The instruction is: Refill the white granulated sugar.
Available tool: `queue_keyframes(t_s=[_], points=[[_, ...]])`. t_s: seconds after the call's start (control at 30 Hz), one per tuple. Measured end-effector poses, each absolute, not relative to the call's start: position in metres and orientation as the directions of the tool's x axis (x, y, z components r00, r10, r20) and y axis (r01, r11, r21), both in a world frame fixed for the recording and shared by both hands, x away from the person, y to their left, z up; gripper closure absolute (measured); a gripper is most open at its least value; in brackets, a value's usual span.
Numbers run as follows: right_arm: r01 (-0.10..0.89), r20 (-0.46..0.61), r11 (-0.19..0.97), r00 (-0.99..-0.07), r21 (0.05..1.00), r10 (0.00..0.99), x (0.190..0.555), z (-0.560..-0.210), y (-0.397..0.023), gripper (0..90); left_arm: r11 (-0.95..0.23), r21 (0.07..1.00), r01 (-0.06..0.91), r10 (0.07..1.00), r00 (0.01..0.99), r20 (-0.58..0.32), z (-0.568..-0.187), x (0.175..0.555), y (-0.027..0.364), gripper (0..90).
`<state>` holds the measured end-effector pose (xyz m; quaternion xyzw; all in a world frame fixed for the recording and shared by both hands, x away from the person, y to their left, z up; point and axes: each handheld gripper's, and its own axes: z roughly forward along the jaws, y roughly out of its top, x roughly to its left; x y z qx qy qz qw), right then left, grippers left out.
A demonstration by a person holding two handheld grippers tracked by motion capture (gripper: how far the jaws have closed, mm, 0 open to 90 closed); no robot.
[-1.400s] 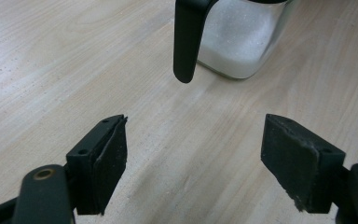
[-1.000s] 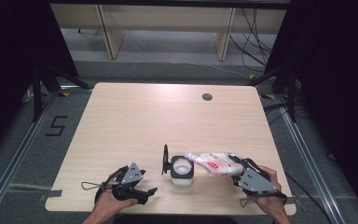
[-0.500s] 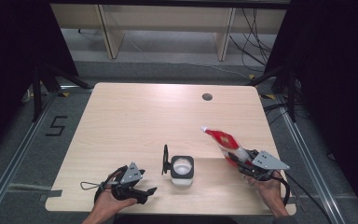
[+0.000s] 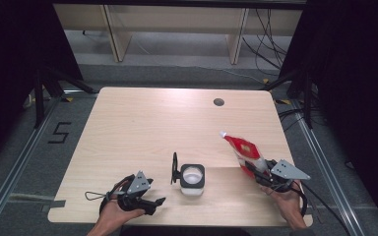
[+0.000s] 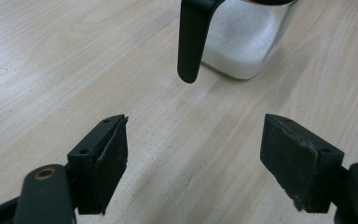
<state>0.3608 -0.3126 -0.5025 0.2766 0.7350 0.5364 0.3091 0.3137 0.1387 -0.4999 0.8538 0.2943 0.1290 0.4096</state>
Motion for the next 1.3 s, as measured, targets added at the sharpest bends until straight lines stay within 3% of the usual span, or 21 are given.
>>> queue_keyframes(t_s=[0.4, 0.57, 0.73, 0.8, 0.9, 0.97, 1.3], points=[[0.165, -0.119, 0.284, -0.633, 0.945, 0.765, 0.347, -0.496, -0.315, 61.6, -0.519, 0.769, 0.373, 0.596, 0.803, 0.013, -0.500, 0.316, 0.140, 22.7], [0.138, -0.138, 0.283, -0.627, 0.949, 0.767, 0.346, -0.496, -0.320, 61.8, -0.484, 0.777, 0.404, 0.613, 0.790, -0.029, -0.501, 0.313, 0.137, 22.7], [0.211, -0.067, 0.243, -0.609, 0.947, 0.790, 0.339, -0.496, -0.321, 62.0, -0.509, 0.772, 0.380, 0.596, 0.803, -0.002, -0.500, 0.315, 0.139, 22.7], [0.216, -0.048, 0.215, -0.590, 0.952, 0.806, 0.338, -0.497, -0.321, 62.0, -0.494, 0.773, 0.398, 0.607, 0.795, -0.022, -0.501, 0.314, 0.138, 22.7], [0.173, -0.102, 0.255, -0.605, 0.951, 0.790, 0.341, -0.496, -0.327, 62.1, -0.512, 0.772, 0.376, 0.594, 0.805, 0.002, -0.500, 0.315, 0.139, 22.7], [0.243, -0.032, 0.215, -0.589, 0.946, 0.807, 0.336, -0.496, -0.327, 62.2, -0.513, 0.772, 0.376, 0.593, 0.805, 0.002, -0.500, 0.315, 0.139, 22.7], [0.246, 0.021, 0.151, -0.581, 0.957, 0.813, 0.338, -0.499, -0.327, 63.2, -0.504, 0.768, 0.395, 0.606, 0.795, -0.011, -0.502, 0.314, 0.137, 22.7]])
